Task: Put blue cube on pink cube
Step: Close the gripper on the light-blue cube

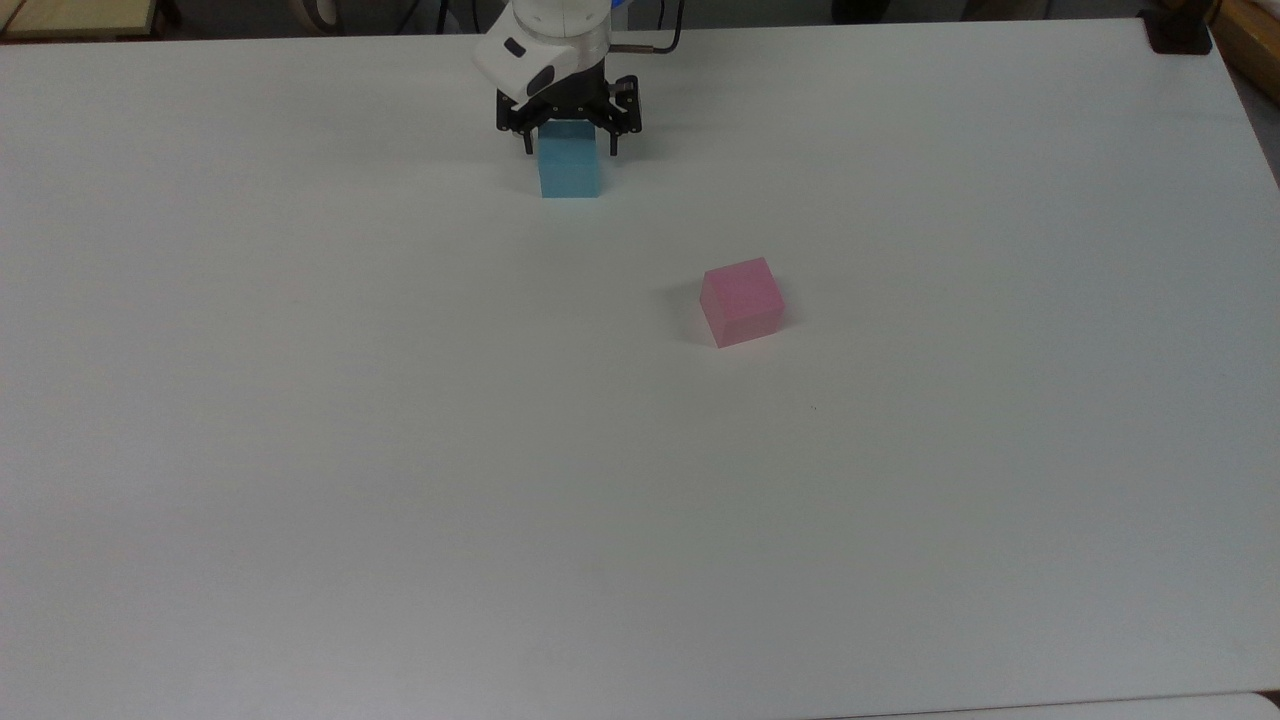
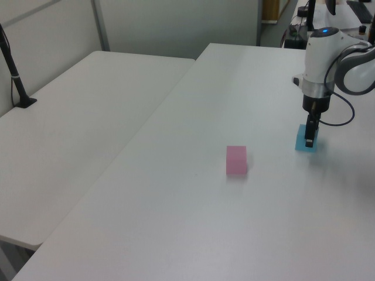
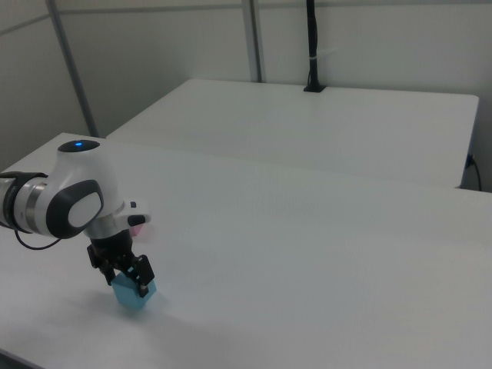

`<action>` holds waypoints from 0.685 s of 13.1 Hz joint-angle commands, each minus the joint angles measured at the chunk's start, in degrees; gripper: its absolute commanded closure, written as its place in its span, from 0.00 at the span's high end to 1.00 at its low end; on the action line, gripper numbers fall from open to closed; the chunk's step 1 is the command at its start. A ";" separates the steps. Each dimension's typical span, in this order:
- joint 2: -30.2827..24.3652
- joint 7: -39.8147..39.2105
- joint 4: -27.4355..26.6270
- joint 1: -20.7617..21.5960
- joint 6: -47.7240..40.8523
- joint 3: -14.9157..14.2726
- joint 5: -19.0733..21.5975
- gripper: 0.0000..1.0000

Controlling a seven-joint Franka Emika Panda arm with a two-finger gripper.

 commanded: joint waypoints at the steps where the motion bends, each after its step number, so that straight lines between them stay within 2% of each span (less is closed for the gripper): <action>1: -0.44 0.35 -1.45 0.15 3.02 -0.41 -0.85 0.92; 2: -0.26 0.35 -1.45 0.06 3.11 -0.41 -0.85 0.86; 3: -0.17 0.35 -1.36 0.06 3.20 -0.41 -0.85 0.70; 4: -0.17 0.35 -1.36 0.06 3.98 -0.41 -0.85 0.43; 5: -0.17 0.35 -1.36 -0.03 4.51 -0.41 -0.85 0.28; 7: -0.43 -0.09 -1.27 -0.12 4.26 -0.41 -0.85 0.16; 9: -0.87 -0.27 -0.92 -0.03 3.03 -0.49 -0.85 0.16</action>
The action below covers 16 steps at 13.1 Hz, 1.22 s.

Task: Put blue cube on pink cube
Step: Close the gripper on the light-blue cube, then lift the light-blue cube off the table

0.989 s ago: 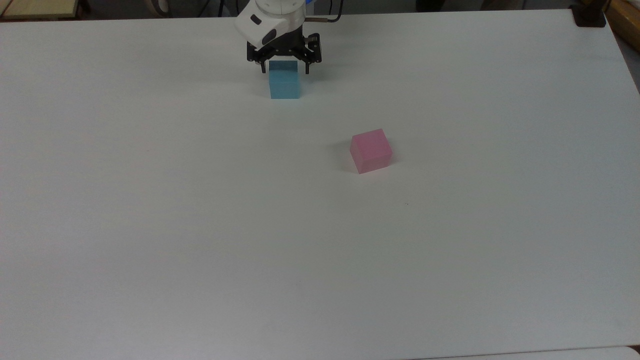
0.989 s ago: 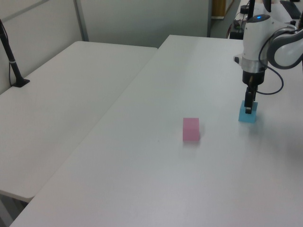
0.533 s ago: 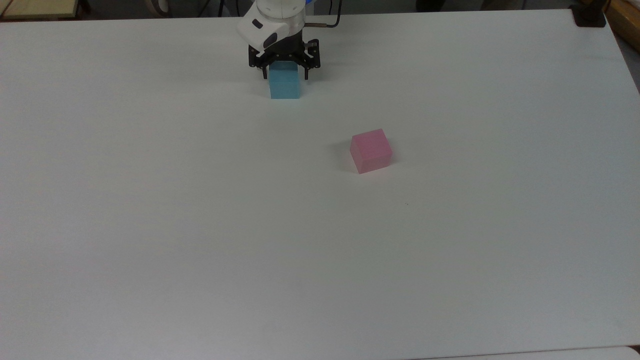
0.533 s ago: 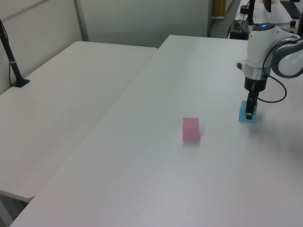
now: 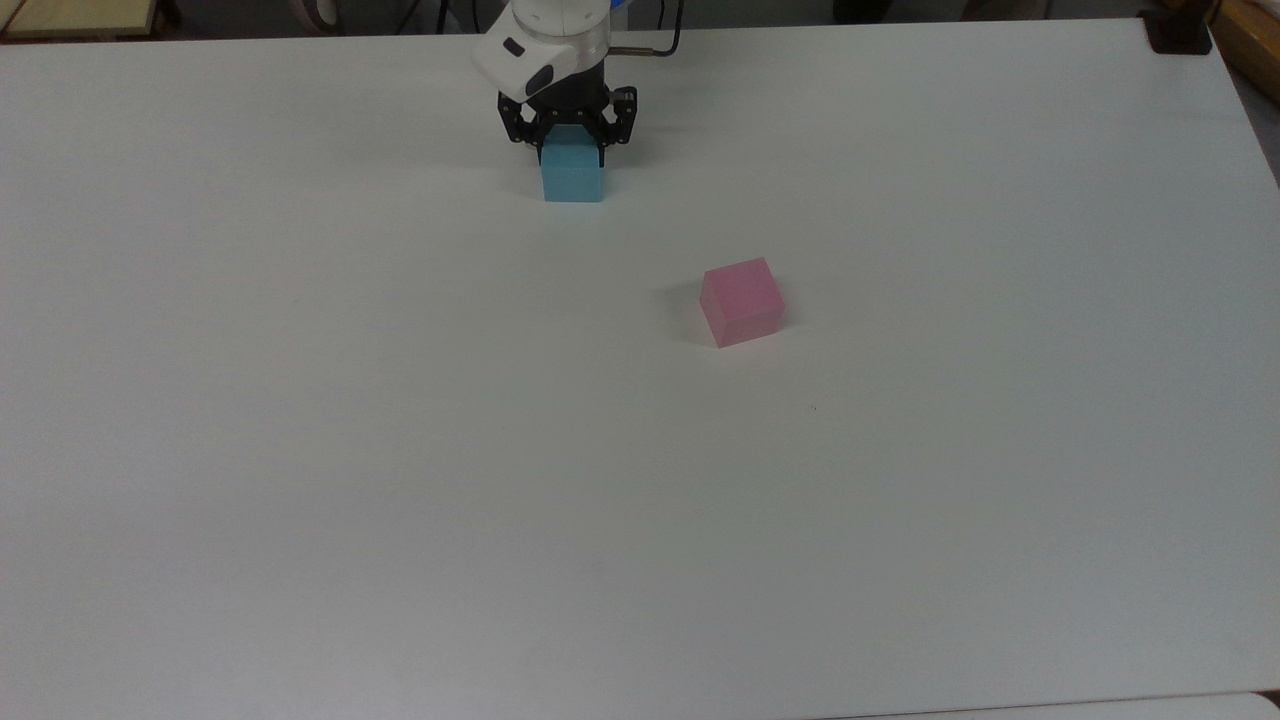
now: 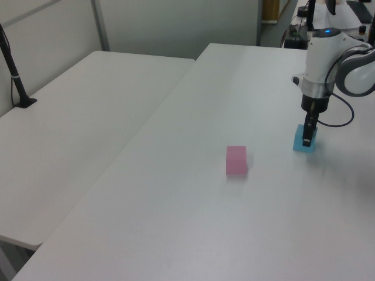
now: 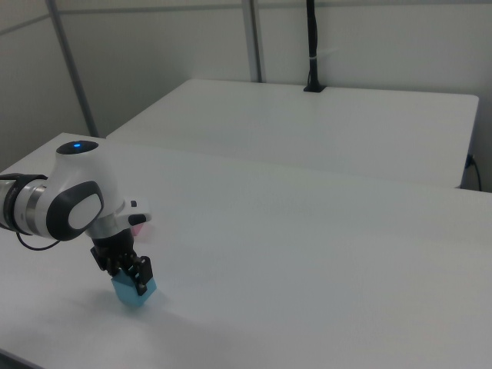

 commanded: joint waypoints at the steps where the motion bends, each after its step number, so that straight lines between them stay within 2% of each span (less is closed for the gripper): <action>1: -1.42 -0.27 0.62 0.32 -1.87 -0.47 -0.93 0.16; 5: -3.79 -0.18 8.17 0.85 -12.94 -0.21 -1.02 0.16; 9: -3.45 -0.18 25.37 3.04 -30.85 -0.12 -1.02 0.17; 12: -2.39 0.00 32.96 4.10 -35.28 -0.12 -0.67 0.17; 16: 6.21 1.57 44.55 6.30 -38.98 -0.12 -0.32 0.17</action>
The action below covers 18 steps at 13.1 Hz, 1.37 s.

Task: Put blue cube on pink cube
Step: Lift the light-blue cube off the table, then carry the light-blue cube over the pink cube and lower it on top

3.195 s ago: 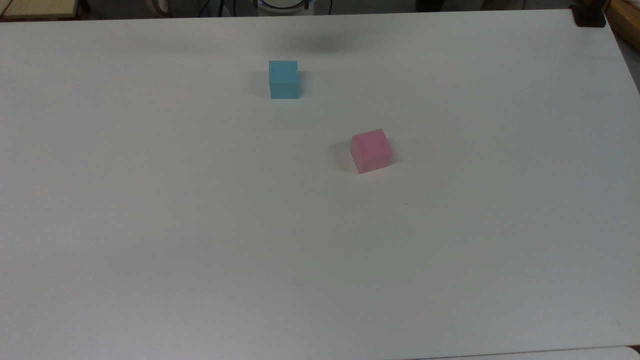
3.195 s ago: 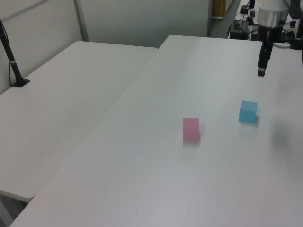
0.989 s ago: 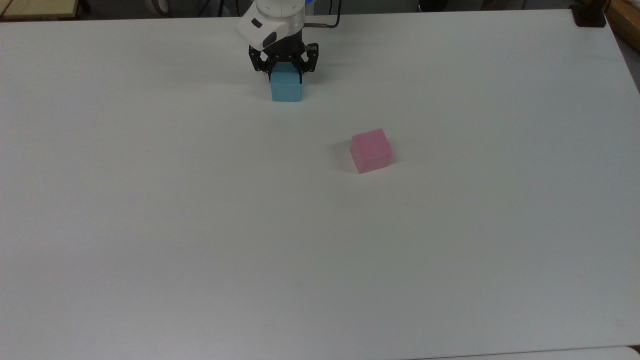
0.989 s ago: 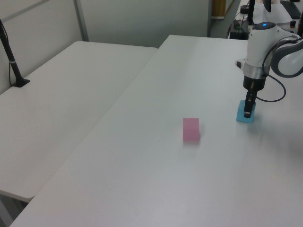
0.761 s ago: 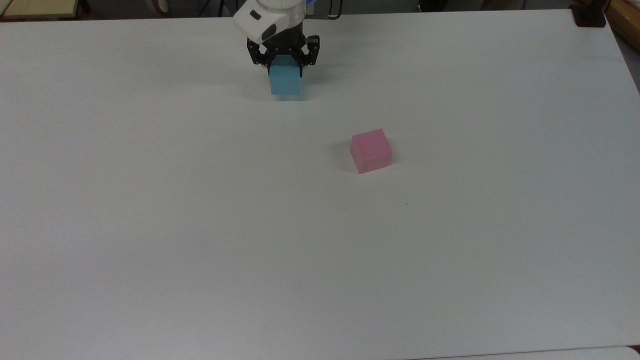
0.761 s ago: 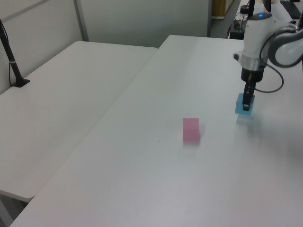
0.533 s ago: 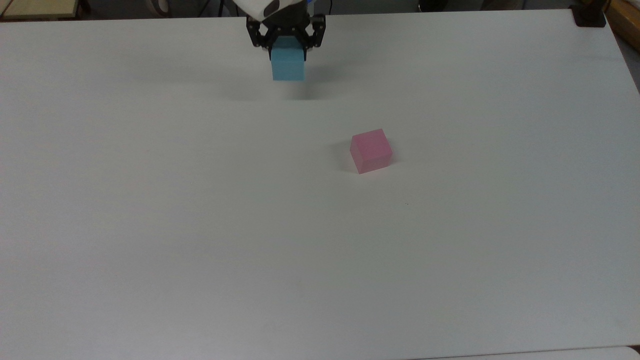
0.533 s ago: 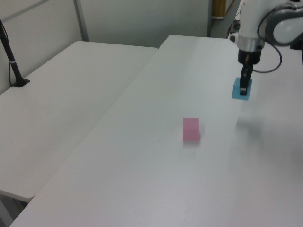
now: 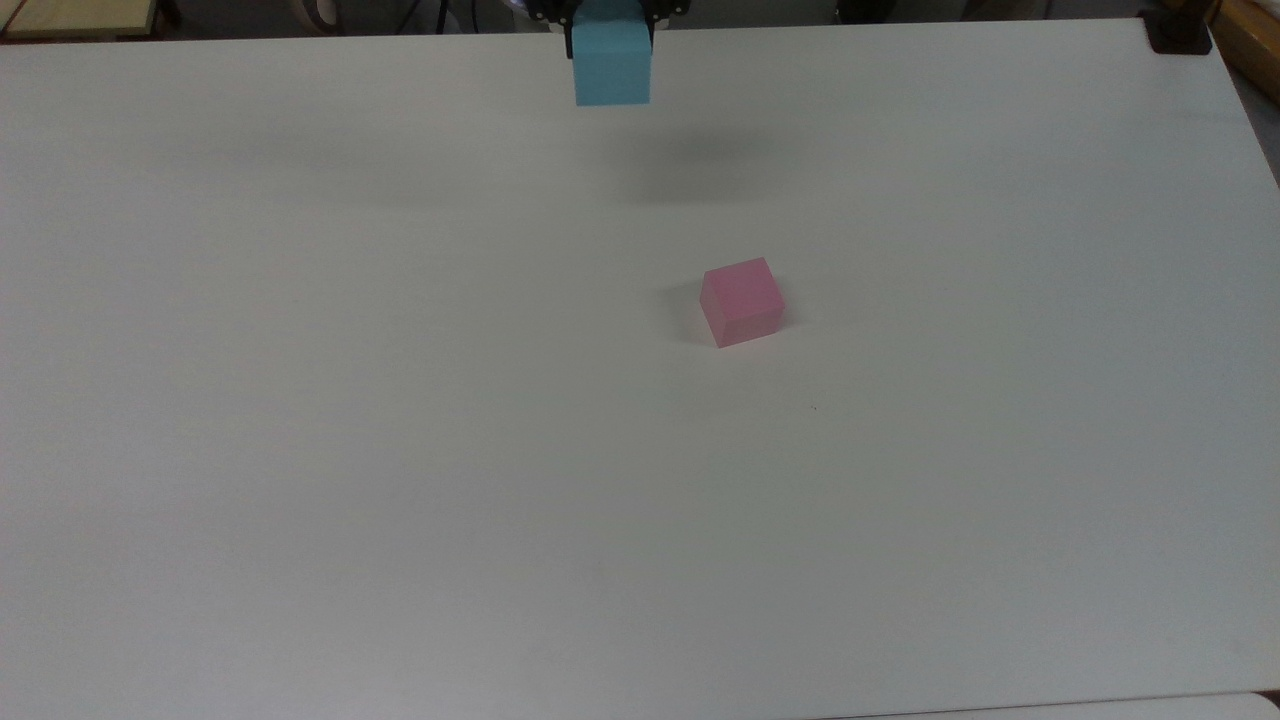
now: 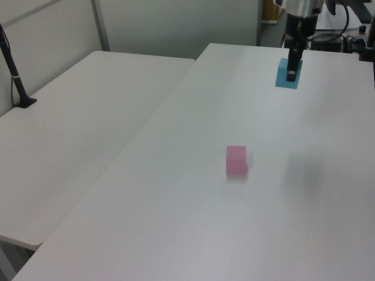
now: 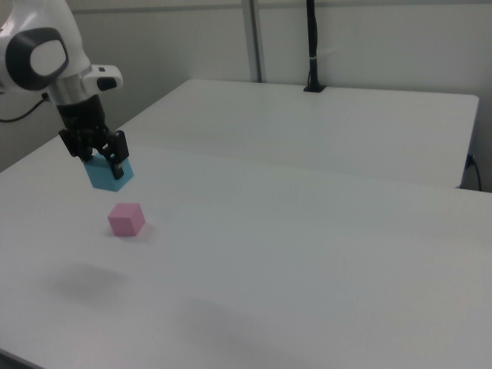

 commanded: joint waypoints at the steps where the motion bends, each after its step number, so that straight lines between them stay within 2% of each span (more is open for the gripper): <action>1: 9.49 2.53 11.36 1.68 -3.88 -0.36 -0.10 0.17; 5: 15.20 4.48 16.81 4.14 -2.92 -0.36 -0.01 0.17; 8: 22.49 7.02 21.38 6.34 -2.65 -0.36 -0.27 0.18; 13: 29.18 6.94 21.31 9.06 5.51 -0.36 -0.98 0.19; 18: 31.13 6.94 20.69 10.56 7.80 -0.36 -1.33 0.19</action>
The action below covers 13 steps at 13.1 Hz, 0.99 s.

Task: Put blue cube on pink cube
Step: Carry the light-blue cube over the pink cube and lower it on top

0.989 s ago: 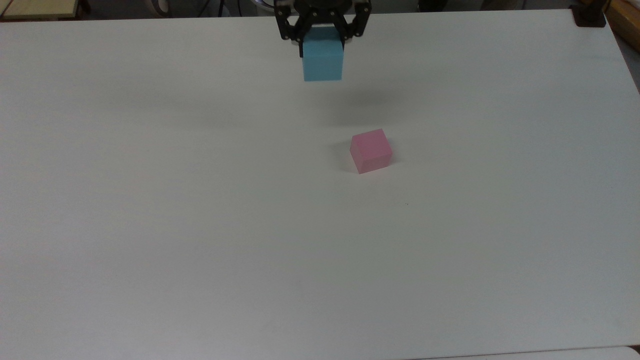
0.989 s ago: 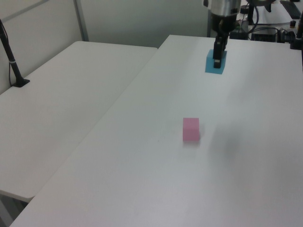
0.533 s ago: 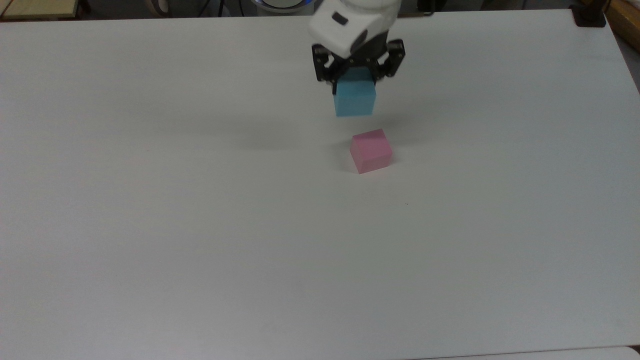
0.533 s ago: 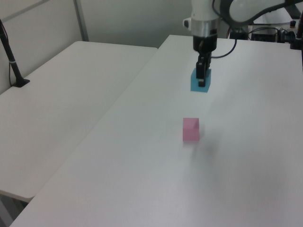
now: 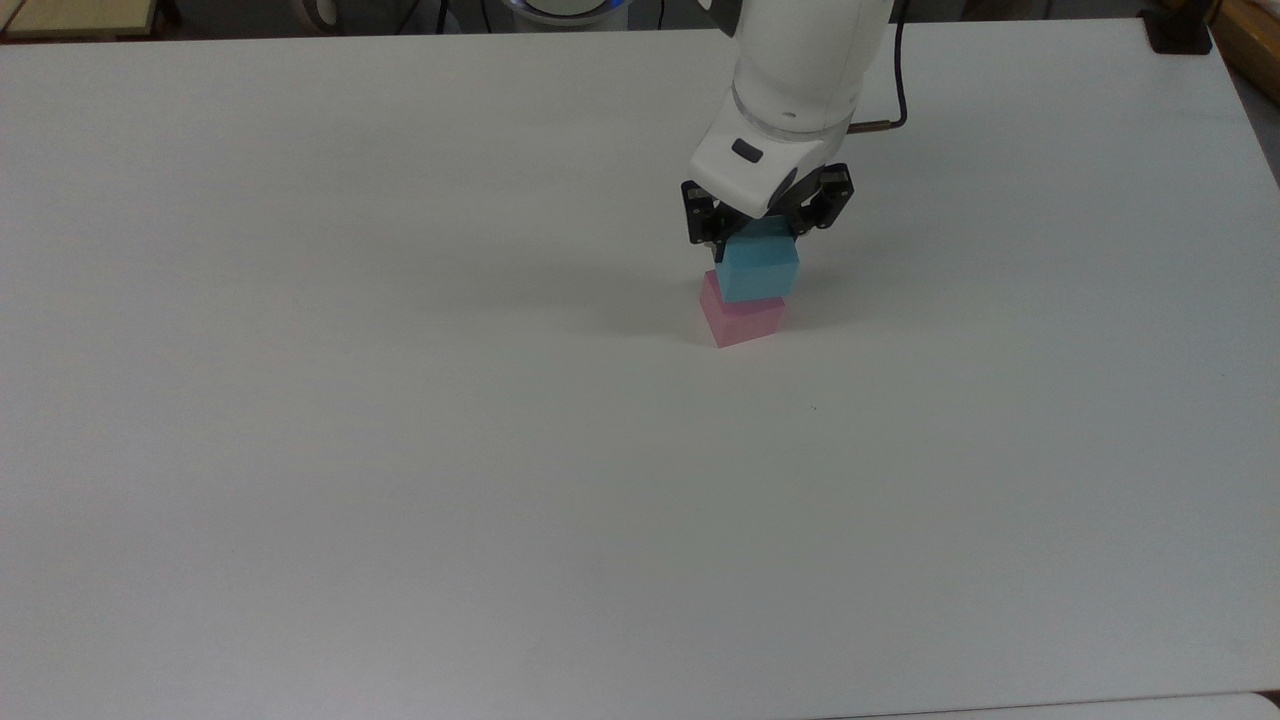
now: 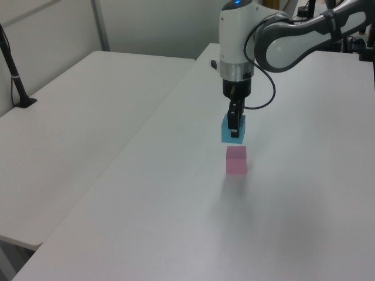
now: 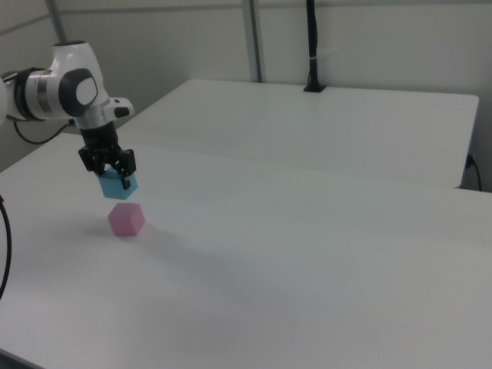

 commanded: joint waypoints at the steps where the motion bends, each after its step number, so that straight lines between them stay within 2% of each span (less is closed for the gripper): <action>1: 1.13 0.21 0.68 1.00 1.48 -0.45 -1.77 0.19; 5: 1.48 -9.54 -2.13 0.74 5.36 -0.45 -2.39 0.21; 13: 1.04 -11.57 -4.94 1.18 5.45 -0.45 -2.39 0.22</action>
